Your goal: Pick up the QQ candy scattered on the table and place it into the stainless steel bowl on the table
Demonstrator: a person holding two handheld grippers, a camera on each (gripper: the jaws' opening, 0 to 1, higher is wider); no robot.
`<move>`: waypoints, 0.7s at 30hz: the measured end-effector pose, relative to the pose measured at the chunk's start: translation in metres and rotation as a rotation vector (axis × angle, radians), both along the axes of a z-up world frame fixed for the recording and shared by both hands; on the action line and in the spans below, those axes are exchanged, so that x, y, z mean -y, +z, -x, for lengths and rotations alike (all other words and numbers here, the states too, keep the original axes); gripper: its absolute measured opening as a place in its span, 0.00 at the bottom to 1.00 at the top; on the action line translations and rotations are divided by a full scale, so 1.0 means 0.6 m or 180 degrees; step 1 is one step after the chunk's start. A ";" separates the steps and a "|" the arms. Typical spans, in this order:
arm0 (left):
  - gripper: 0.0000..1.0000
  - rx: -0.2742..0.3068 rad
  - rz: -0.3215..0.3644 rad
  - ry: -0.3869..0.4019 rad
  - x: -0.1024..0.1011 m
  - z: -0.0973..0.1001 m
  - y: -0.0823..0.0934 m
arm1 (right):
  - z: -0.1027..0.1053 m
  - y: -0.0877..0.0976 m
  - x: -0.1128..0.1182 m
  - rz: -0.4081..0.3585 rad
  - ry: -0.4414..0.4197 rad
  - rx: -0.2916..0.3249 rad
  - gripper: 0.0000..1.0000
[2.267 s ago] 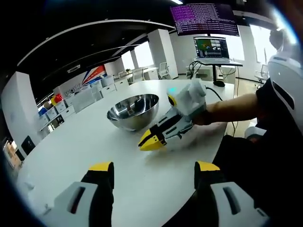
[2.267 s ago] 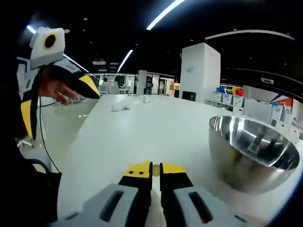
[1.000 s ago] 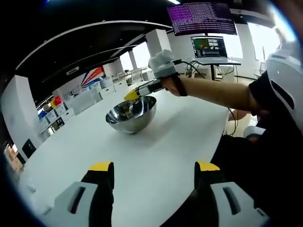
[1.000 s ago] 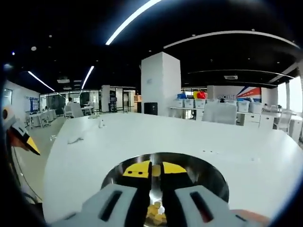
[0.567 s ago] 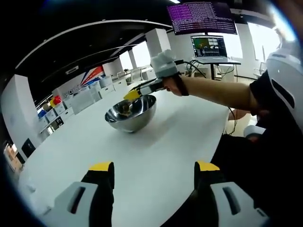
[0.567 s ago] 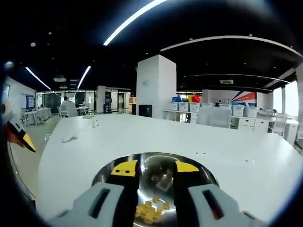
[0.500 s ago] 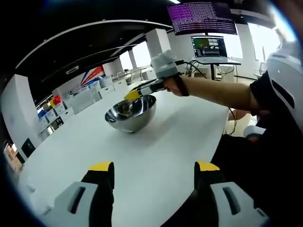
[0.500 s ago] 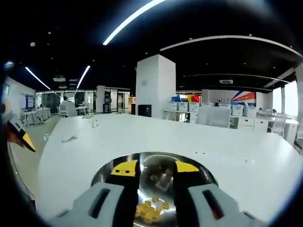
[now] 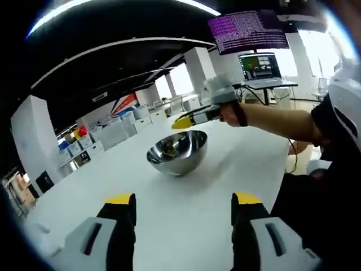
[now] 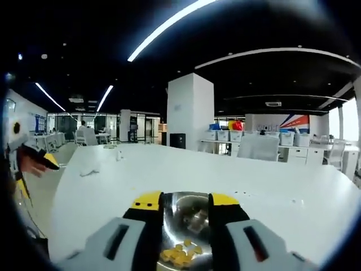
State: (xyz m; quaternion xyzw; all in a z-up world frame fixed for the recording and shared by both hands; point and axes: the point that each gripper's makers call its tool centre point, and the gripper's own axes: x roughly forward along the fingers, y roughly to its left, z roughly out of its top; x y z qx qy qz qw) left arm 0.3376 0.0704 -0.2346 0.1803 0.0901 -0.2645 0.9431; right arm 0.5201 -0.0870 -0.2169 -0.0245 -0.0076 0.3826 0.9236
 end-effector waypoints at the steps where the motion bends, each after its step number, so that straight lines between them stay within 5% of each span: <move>1: 0.69 0.0005 0.0069 0.0033 -0.011 -0.011 0.006 | 0.008 0.012 0.007 -0.0032 0.0068 0.0086 0.32; 6: 0.76 -0.0032 0.0321 -0.0241 -0.016 -0.078 0.012 | 0.049 0.065 0.047 -0.0165 0.0488 0.0633 0.45; 8: 0.76 0.0010 0.0375 -0.0331 -0.010 -0.109 0.008 | 0.061 0.066 0.057 -0.0274 0.0769 0.0665 0.56; 11: 0.83 0.0217 0.0418 -0.0631 0.023 -0.173 -0.005 | 0.084 0.042 0.064 -0.0363 0.1251 0.0420 0.77; 14: 0.85 0.0299 0.0541 -0.0991 0.064 -0.216 -0.029 | 0.093 0.008 0.068 -0.0303 0.1487 0.0524 0.94; 18: 0.84 -0.0067 0.0657 -0.1048 0.086 -0.272 -0.090 | 0.068 -0.056 0.068 -0.0114 0.1474 0.0267 0.97; 21: 0.87 -0.0015 0.0628 -0.0943 0.073 -0.306 -0.111 | 0.039 -0.097 0.074 0.0119 0.1337 0.0258 0.97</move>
